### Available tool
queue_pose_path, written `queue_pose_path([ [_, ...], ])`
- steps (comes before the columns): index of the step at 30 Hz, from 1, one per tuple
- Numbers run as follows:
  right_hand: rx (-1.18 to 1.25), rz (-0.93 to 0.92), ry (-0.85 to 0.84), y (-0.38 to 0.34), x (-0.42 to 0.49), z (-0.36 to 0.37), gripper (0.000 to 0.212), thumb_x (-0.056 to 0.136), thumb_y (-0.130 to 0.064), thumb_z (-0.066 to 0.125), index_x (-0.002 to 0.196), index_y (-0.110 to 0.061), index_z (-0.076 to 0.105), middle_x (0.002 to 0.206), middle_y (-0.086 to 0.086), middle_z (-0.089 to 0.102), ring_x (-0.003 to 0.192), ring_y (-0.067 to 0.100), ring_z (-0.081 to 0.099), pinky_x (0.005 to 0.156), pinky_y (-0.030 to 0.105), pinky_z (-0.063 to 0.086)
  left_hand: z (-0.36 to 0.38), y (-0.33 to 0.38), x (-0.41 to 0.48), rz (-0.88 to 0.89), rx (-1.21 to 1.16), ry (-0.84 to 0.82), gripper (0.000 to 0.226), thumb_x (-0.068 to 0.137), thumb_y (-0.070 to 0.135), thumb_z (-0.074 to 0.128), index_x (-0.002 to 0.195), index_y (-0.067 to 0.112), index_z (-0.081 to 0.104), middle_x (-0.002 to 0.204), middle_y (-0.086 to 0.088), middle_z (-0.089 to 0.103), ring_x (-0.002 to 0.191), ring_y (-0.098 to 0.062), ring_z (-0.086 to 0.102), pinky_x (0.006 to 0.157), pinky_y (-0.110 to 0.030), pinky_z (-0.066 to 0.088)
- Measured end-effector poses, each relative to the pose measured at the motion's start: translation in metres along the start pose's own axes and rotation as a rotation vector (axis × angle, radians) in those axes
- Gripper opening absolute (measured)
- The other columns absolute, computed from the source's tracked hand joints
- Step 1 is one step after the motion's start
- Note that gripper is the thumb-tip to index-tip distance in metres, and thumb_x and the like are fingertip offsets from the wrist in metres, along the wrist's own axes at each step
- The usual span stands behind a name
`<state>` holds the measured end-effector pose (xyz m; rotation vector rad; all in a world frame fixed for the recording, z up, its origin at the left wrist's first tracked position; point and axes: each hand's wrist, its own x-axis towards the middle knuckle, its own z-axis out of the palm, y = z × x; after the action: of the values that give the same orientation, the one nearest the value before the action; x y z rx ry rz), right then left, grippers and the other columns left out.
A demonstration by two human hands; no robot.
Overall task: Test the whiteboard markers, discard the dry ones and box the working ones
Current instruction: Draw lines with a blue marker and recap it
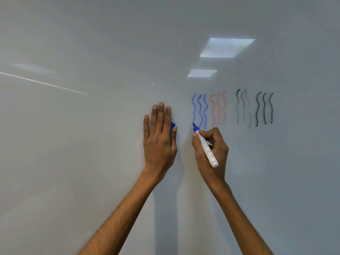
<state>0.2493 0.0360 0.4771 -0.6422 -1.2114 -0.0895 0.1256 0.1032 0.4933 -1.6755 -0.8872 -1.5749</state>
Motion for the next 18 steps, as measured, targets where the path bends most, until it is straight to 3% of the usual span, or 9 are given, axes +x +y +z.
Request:
queue_pose_path([
  [11, 0.025, 0.127, -0.017, -0.002, -0.019, -0.012, 0.016, 0.086, -0.019, 0.075, 0.091, -0.012, 0.062, 0.081, -0.007, 0.065, 0.067, 0.005, 0.064, 0.056, 0.013, 0.051, -0.001, -0.004, -0.034, 0.018, -0.13, 0.025, 0.049, 0.103, 0.026, 0.049, 0.148, 0.007, 0.039, 0.156, -0.013, 0.033, 0.149, -0.03, 0.021, 0.123, -0.047, 0.015],
  [14, 0.071, 0.211, -0.034, -0.006, -0.018, -0.018, 0.016, 0.086, -0.025, 0.076, 0.093, -0.016, 0.064, 0.085, -0.001, 0.068, 0.061, 0.009, 0.061, 0.053, 0.02, 0.05, -0.003, -0.004, -0.049, 0.024, -0.16, 0.026, 0.048, 0.101, 0.025, 0.051, 0.144, 0.005, 0.044, 0.153, -0.013, 0.038, 0.147, -0.029, 0.025, 0.123, -0.045, 0.016],
  [18, 0.243, 0.323, -0.06, -0.015, -0.024, -0.03, 0.015, 0.087, -0.015, 0.076, 0.098, -0.015, 0.066, 0.09, 0.004, 0.071, 0.048, 0.014, 0.05, 0.043, 0.022, 0.043, -0.008, -0.004, -0.057, 0.011, -0.257, 0.0, 0.045, 0.101, 0.024, 0.05, 0.141, 0.003, 0.048, 0.15, -0.015, 0.042, 0.146, -0.03, 0.028, 0.122, -0.046, 0.018],
])
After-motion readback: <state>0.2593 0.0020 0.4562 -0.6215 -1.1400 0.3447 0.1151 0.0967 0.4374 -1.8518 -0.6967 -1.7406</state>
